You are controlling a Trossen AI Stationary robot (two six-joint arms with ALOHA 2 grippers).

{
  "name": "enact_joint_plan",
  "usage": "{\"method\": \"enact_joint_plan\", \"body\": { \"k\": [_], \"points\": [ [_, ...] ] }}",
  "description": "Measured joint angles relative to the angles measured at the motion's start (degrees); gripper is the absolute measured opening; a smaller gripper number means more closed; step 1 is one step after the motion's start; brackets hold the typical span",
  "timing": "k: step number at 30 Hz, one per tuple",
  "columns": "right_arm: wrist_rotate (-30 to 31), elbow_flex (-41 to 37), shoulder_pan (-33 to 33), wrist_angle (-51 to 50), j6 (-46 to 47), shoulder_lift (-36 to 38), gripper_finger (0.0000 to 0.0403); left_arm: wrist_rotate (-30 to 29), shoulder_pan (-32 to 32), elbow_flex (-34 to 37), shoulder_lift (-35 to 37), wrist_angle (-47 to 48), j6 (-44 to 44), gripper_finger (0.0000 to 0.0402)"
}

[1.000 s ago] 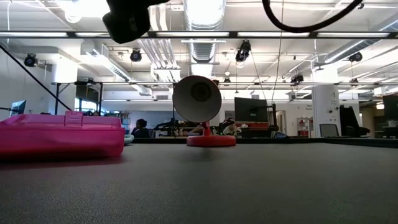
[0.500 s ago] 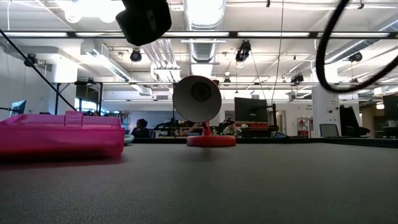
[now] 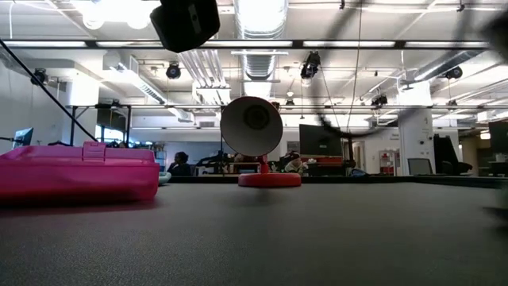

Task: Pack school essentials
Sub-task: Put the yellow crayon box into the red supply box

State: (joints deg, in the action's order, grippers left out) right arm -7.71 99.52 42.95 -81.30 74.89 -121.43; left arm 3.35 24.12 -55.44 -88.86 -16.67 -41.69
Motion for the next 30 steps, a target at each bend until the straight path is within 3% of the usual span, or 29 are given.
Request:
{"method": "enact_joint_plan", "body": {
  "k": [6,16,23,30],
  "points": [
    [11.24,3.31,-4.49,1.57,0.46,0.00,0.0153,-0.02,0.00,0.00,0.02,-0.01,-0.01,0.0180],
    [12.54,8.08,-4.19,0.93,4.43,0.09,0.0152,0.87,0.00,0.45,0.04,0.09,0.05,0.0180],
    [12.12,4.63,-1.11,1.91,15.49,0.16,0.0134,0.98,0.00,0.50,0.07,0.09,0.31,0.0180],
    [12.37,2.33,-1.33,4.02,17.62,4.66,0.0119,1.16,0.00,0.32,0.07,0.05,0.33,0.0180]
  ]
}}
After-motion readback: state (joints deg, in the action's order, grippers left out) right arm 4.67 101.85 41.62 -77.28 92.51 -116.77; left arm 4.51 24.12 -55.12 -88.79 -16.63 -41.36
